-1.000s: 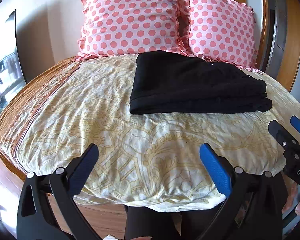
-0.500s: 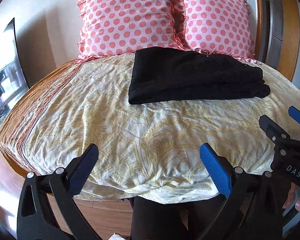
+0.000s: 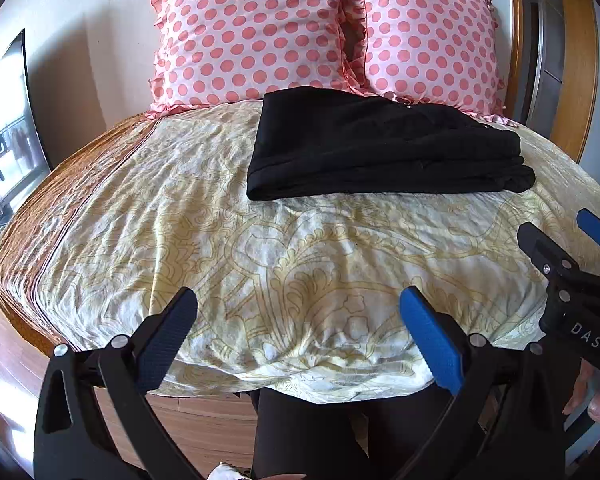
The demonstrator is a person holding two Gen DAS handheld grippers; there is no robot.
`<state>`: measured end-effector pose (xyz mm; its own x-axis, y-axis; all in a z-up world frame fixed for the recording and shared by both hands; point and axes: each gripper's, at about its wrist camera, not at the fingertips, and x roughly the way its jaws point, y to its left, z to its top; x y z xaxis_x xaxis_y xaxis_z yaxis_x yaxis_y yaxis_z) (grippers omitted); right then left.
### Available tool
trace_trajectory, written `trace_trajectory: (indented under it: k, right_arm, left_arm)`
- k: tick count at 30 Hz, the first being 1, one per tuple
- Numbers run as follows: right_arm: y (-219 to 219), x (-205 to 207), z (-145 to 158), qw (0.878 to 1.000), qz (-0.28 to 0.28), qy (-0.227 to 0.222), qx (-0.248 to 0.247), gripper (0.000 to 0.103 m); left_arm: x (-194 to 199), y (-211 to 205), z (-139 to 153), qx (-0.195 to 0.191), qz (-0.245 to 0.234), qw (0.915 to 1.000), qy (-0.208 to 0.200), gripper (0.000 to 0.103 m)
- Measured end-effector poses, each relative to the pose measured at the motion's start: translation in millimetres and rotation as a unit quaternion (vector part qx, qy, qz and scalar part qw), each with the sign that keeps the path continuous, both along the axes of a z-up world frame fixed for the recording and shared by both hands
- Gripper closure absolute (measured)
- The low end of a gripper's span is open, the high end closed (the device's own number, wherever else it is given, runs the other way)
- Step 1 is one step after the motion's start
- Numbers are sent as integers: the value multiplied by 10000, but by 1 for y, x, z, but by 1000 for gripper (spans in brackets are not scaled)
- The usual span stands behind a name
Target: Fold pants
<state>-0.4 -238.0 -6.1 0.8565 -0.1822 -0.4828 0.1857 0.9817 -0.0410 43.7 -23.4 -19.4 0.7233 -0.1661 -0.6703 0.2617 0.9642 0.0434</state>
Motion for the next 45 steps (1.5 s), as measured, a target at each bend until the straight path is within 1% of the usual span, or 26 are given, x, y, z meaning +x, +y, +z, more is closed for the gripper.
trace_trajectory:
  k: [10, 45]
  right_arm:
    - [-1, 1, 0, 10000, -37, 8, 16, 1]
    - [-2, 1, -3, 10000, -21, 37, 12, 1]
  left_arm:
    - [2, 3, -2, -83, 65, 9999, 73, 2]
    - [2, 0, -3, -79, 39, 9999, 103, 2]
